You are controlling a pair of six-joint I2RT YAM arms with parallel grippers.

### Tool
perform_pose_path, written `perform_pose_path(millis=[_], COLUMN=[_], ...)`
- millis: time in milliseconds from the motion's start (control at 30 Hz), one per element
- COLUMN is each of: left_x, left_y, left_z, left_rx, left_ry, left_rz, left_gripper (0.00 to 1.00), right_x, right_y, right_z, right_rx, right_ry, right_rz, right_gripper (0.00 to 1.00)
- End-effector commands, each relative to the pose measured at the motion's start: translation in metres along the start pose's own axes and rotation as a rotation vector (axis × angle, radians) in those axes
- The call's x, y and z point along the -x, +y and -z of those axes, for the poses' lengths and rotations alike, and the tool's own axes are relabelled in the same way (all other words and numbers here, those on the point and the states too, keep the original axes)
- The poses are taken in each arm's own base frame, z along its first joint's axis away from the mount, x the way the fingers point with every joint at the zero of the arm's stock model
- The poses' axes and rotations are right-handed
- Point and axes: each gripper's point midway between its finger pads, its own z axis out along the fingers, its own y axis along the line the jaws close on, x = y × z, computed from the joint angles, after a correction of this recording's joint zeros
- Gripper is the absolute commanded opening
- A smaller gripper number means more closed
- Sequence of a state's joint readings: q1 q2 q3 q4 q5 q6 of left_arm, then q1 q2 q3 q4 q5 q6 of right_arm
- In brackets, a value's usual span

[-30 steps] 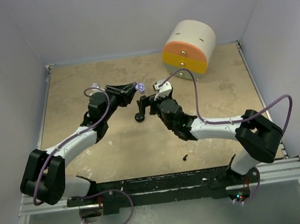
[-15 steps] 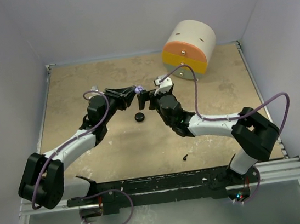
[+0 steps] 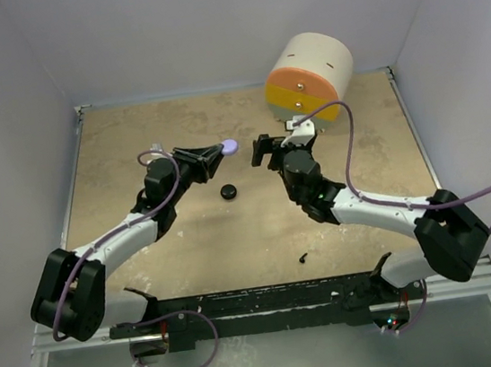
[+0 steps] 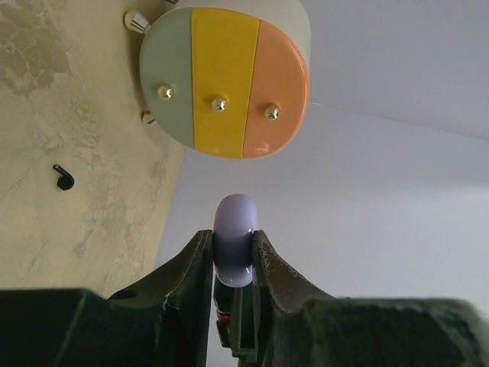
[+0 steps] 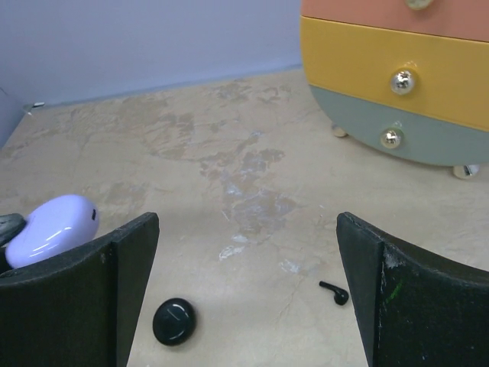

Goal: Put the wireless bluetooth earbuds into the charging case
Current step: Place the charging case at the center of the board.

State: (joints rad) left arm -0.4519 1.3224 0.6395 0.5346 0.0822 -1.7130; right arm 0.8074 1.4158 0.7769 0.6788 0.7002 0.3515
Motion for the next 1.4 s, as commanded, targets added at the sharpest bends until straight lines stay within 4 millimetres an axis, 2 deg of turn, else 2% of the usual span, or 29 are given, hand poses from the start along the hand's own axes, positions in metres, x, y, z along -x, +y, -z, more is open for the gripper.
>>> perform_pose_path(millis=[0,133,233,267,400,667,967,1100,1167,1267,1367], left_x=[0.015,0.055,0.086,0.094,0.121,0.155,0.177,0.184,0.188,0.193,0.195], left_y=[0.012,0.034,0.052,0.058,0.076,0.104,0.127,0.132,0.133,0.130,0.125], left_z=[-0.008,-0.020,-0.030,-0.033,-0.046,-0.065,-0.066,-0.062,-0.057,-0.047,-0.036], left_rx=[0.015,0.043,0.095,0.114,0.208,0.340,0.435,0.456,0.476,0.502,0.529], left_ry=[-0.023,-0.075,-0.117,-0.131,-0.175,-0.209,-0.217,-0.218,-0.228,-0.248,-0.269], left_rz=[-0.071,-0.128,-0.194,-0.230,-0.326,-0.416,-0.468,-0.470,-0.472,-0.480,-0.488], left_gripper=[0.00,0.00,0.00,0.00,0.00,0.00,0.00,0.14,0.25,0.42,0.52], right_x=[-0.001,-0.012,-0.011,-0.012,-0.022,-0.049,-0.080,-0.095,-0.105,-0.127,-0.150], right_y=[-0.005,-0.001,0.003,0.008,0.007,0.000,0.008,0.016,0.024,0.039,0.058], right_z=[0.015,0.026,0.034,0.039,0.043,0.047,0.040,0.037,0.035,0.032,0.024], right_rx=[0.004,0.054,0.098,0.137,0.143,0.121,0.141,0.166,0.185,0.193,0.181], right_ry=[0.047,0.139,0.165,0.180,0.228,0.314,0.392,0.425,0.443,0.491,0.539], right_rz=[-0.038,-0.024,-0.024,-0.027,-0.007,0.014,0.043,0.060,0.074,0.103,0.129], right_gripper=[1.00,1.00,1.00,1.00,1.00,1.00,1.00,1.00,1.00,1.00,1.00])
